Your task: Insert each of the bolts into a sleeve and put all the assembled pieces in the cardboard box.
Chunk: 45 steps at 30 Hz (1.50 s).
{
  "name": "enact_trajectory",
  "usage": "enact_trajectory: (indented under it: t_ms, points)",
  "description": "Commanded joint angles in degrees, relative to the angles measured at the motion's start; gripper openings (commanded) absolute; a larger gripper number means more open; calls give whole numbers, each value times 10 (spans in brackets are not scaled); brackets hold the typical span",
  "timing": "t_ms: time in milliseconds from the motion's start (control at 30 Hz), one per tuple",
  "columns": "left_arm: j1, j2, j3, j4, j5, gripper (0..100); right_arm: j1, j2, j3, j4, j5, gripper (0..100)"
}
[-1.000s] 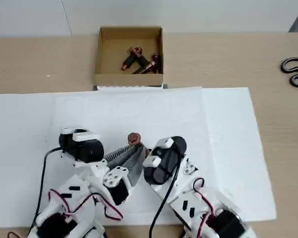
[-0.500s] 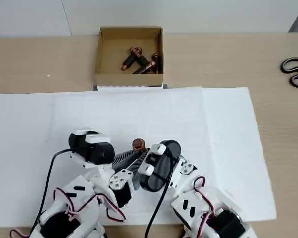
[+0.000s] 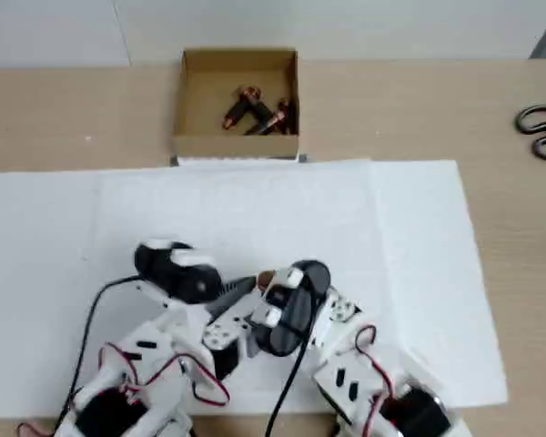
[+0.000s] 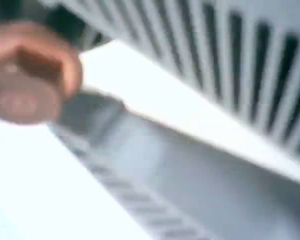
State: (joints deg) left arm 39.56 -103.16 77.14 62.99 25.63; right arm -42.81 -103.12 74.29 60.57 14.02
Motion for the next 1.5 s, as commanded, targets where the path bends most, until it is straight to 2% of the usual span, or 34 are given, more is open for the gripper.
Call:
enact_trajectory:
  t_ms: [0, 367, 700, 933, 1067, 1300, 1467]
  points:
    - [6, 7, 2, 20, -17, 214, 0, -7, -47, -24, 3, 2]
    - [4, 6, -34, 21, -33, 216, 3, -7, -31, -28, 3, 2]
    - [-91, 4, -77, 19, -33, 207, 16, -7, -21, -27, 3, 2]
    - [-130, 4, -130, 19, -66, 2, 50, -7, -15, -27, 3, 2]
    - [-172, 4, -132, 18, -82, 6, 51, -7, -12, -28, 2, 2]
    - [-278, 4, -22, 13, -147, 6, 51, -7, -12, -25, 1, 2]
    - [-360, 3, 116, -79, -173, 6, 104, -7, -12, -23, -52, 2]
